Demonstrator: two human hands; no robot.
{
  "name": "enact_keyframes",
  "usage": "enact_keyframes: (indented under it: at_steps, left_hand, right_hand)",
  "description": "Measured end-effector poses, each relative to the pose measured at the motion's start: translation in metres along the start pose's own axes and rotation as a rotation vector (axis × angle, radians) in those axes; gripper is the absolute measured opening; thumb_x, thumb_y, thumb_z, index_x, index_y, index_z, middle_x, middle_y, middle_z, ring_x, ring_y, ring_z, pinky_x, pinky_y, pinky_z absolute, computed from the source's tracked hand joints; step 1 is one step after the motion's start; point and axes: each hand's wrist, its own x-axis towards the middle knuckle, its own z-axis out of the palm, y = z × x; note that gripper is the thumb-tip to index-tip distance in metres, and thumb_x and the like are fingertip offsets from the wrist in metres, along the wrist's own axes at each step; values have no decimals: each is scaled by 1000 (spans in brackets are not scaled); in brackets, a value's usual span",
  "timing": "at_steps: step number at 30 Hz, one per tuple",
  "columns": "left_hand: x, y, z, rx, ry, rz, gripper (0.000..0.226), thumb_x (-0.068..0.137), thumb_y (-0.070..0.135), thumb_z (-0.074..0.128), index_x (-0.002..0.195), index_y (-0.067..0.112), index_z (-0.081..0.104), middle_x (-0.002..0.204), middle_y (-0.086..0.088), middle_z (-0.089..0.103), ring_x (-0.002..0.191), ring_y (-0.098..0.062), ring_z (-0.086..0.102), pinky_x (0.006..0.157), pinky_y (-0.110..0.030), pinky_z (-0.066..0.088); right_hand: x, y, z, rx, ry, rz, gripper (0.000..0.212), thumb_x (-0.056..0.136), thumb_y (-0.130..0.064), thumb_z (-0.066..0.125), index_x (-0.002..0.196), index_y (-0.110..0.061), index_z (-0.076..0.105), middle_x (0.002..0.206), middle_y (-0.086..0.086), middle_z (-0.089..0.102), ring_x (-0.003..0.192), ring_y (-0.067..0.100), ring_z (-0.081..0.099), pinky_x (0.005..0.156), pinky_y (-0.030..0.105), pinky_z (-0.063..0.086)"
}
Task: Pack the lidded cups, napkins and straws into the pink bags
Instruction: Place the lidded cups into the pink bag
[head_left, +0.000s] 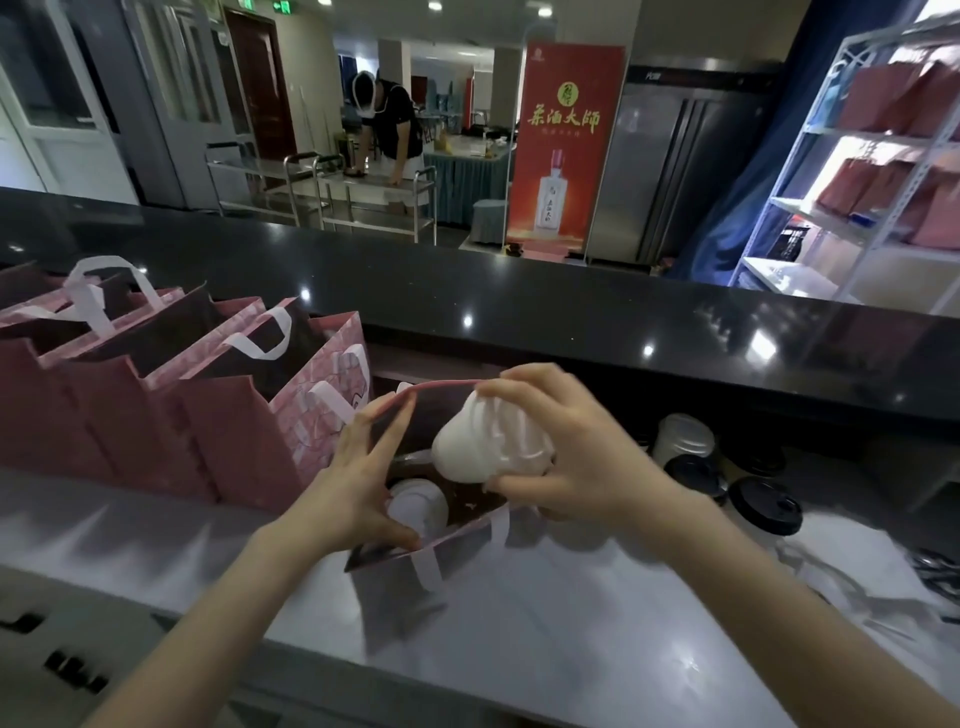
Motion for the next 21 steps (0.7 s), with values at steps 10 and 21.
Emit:
enact_keyframes:
  at_steps: [10, 21]
  left_hand:
    - [1, -4, -3, 1, -18, -27, 151, 41, 47, 89, 143, 54, -22, 141, 30, -19, 120, -29, 44, 83, -43, 55]
    - [6, -16, -10, 12, -19, -22, 152, 41, 54, 89, 143, 53, -24, 142, 28, -17, 123, -24, 43, 81, -32, 49]
  right_hand:
    - [48, 33, 88, -436, -341, 59, 78, 70, -30, 76, 136, -31, 35, 133, 2, 40, 117, 26, 44, 80, 33, 46]
    - [71, 55, 127, -429, -460, 200, 75, 72, -20, 75, 133, -31, 34, 134, 5, 36, 119, 31, 43, 89, 42, 50]
